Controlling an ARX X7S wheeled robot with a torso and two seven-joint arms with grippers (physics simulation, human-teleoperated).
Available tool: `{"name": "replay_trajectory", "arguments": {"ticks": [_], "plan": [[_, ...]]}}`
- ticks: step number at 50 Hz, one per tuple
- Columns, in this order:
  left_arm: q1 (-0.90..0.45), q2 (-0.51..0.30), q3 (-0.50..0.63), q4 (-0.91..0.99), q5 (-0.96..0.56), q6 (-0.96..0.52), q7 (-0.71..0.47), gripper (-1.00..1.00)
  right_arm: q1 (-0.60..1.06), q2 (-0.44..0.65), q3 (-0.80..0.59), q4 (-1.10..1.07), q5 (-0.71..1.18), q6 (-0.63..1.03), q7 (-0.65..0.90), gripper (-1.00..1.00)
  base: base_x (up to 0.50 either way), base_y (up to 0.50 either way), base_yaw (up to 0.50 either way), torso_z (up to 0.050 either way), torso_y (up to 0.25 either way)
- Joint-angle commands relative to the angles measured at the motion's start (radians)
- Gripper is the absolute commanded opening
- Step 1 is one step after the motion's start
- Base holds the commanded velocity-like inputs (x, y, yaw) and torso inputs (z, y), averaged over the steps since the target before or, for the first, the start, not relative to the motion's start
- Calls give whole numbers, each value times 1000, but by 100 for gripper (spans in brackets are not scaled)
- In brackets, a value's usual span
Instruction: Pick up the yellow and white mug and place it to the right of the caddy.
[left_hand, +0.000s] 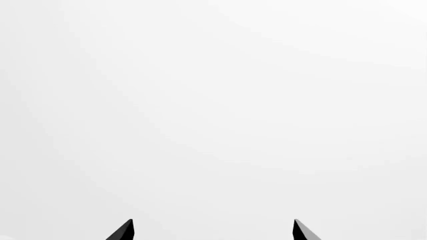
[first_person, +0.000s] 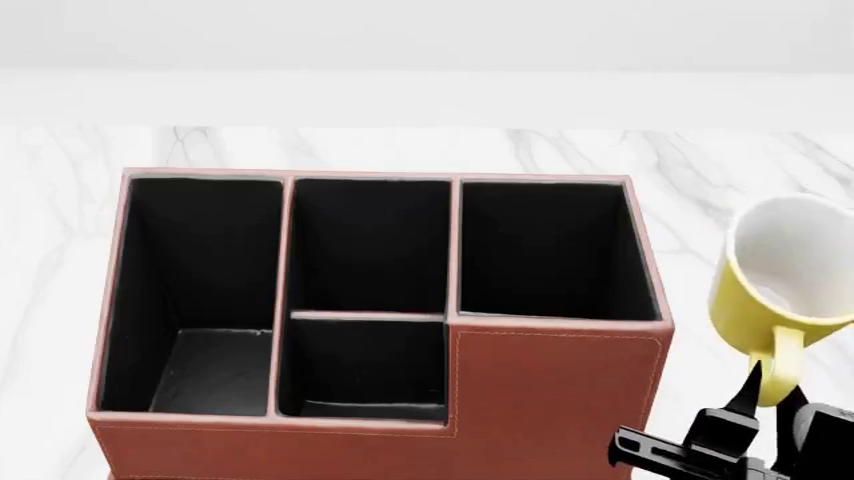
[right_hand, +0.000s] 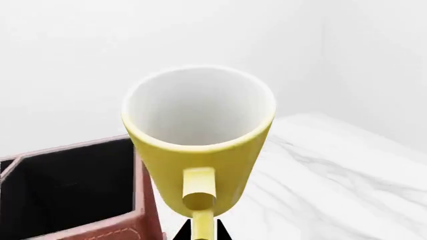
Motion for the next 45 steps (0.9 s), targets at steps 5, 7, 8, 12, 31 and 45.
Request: {"name": "replay_trajectory", "arguments": {"ticks": [5,7,8,12,31,45], "plan": [[12,7,-7,0,-1,12,0,100,-7,-31,-3,68,17,22,-36,-100,0,0,0,0,0],[11,7,-6,0,-2,11,0,100,-8,-38,-2,84,24,25,-43,-100,0,0,0,0,0],[12,7,-7,0,-2,12,0,100,-10,-43,-2,93,28,23,-48,-100,0,0,0,0,0],[4,4,-2,0,-1,3,0,100,-18,-61,-5,126,39,25,-61,-100,0,0,0,0,3],[8,3,-4,0,-1,8,0,100,-53,-129,-2,271,89,15,-131,-100,0,0,0,0,1],[-2,-3,1,0,1,-3,0,100,-76,-167,-1,342,111,7,-169,-100,0,0,0,0,0]]}}
